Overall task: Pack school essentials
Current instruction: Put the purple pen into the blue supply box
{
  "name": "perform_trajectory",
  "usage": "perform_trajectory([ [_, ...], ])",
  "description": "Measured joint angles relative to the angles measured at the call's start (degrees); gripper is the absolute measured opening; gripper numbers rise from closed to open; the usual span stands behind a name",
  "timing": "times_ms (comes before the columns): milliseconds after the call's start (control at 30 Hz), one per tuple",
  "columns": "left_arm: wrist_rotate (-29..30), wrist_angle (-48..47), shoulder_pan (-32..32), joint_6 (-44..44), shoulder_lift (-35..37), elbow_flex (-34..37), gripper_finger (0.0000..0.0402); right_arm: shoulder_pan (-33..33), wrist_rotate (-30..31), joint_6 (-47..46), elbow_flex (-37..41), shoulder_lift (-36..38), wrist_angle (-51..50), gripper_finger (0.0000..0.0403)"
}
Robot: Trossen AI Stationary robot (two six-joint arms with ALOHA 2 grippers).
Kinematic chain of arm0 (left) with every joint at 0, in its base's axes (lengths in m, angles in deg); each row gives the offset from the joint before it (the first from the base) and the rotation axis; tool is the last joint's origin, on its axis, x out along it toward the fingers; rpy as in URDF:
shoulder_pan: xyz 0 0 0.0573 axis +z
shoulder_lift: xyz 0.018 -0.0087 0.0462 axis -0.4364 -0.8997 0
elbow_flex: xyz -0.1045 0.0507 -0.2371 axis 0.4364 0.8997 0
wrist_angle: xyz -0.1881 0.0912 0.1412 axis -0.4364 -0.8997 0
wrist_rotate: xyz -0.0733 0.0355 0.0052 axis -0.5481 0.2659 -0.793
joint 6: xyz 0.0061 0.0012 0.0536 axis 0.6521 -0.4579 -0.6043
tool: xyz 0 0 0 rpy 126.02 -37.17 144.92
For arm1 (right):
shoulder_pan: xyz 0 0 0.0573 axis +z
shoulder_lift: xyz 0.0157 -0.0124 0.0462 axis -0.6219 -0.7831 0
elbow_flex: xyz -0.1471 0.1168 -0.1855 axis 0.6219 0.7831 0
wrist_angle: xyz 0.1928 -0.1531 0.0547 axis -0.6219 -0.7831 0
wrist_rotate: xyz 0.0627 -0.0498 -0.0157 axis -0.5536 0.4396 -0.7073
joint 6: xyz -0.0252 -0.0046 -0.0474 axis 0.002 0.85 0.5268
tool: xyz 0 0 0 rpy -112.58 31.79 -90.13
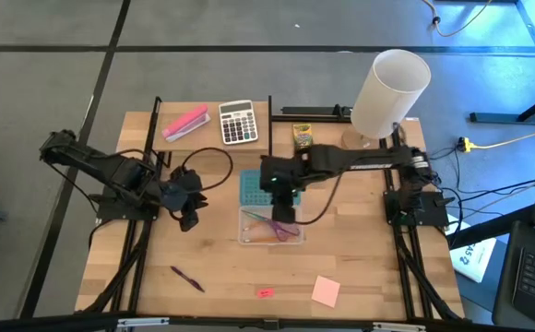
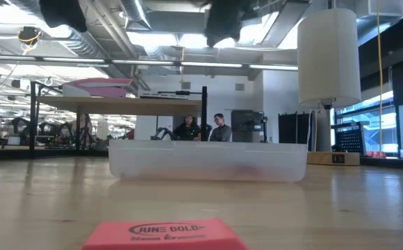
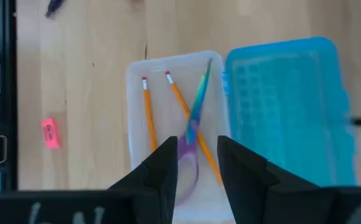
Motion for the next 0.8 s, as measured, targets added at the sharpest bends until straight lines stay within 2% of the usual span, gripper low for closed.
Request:
perform_trajectory([
  [233, 0.1, -1.9, -1.9, 4.2, 0.0, 0.0, 0.0078, -0.7, 9.1, -2.1, 1.9, 8.9, -5.9, 0.0116],
  [433, 0.7, -2.2, -2.3, 7.5, 0.0, 0.0, 0.0078, -3.7, 12.5, -9.7, 12.5, 18.6, -2.3, 0.0116],
  [500, 0.4, -2.2, -2.3, 8.4, 0.0, 0.0, 0.0078, -4.7, 12.7, -12.7, 17.1, 22.0, 0.7, 0.0116],
  [600, -3.3, -2.2, -3.0, 8.5, 0.0, 0.0, 0.0078, -5.0, 12.2, -13.6, 23.5, 25.9, 5.0, 0.0116],
  [700, -7.2, -2.3, -4.7, 8.4, -0.1, 0.0, 0.0078, -4.4, 8.6, -12.3, 28.6, 28.9, 10.5, 0.0116],
  [800, -8.7, -2.3, -7.3, 8.3, -0.7, 0.0, 0.0078, -3.6, 6.4, -11.3, 31.8, 30.5, 15.2, 0.0116],
])
